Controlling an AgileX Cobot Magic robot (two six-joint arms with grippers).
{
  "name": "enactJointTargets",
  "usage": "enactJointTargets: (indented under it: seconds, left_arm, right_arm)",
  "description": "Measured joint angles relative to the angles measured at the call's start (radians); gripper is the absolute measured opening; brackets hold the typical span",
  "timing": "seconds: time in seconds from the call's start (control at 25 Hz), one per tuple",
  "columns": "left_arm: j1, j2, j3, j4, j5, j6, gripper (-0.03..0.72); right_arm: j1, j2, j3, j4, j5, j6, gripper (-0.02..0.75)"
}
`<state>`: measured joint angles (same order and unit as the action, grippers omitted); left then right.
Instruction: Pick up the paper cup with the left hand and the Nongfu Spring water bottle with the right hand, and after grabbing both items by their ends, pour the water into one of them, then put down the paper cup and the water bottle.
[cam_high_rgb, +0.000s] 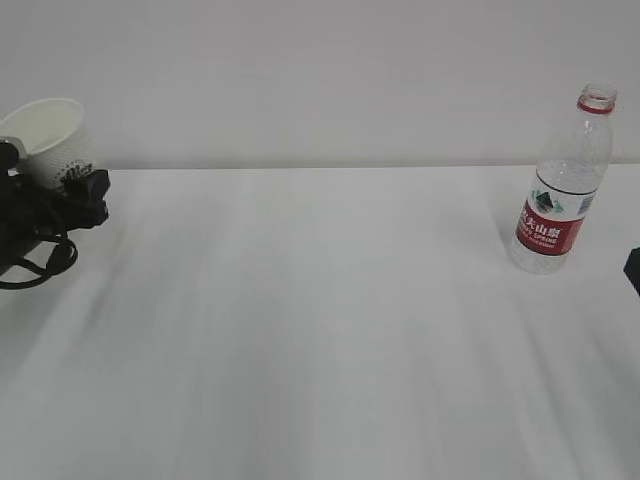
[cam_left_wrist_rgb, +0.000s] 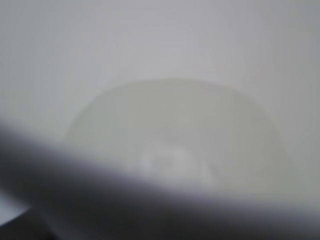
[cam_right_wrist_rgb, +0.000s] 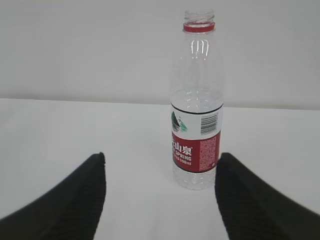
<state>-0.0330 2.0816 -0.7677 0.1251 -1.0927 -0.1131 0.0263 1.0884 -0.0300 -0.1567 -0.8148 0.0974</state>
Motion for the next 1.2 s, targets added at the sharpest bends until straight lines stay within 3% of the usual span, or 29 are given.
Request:
enactJointTargets:
  seconds: [0.36,0.72,1.2]
  left_arm:
    - [0.000,0.080,-0.016,-0.038,0.006,0.000,0.501]
    - [0.000,0.133,-0.040,-0.045,0.000,0.000,0.500]
    - [0.000,0.206,-0.078,-0.047,-0.026,0.000,0.500]
  right_arm:
    - [0.000,0.055,0.000,0.019,0.003,0.000,0.515]
    - [0.000,0.197,0.000,0.021,-0.133,0.000,0.515]
    - [0.000,0.208,0.000,0.021,-0.156,0.000,0.515]
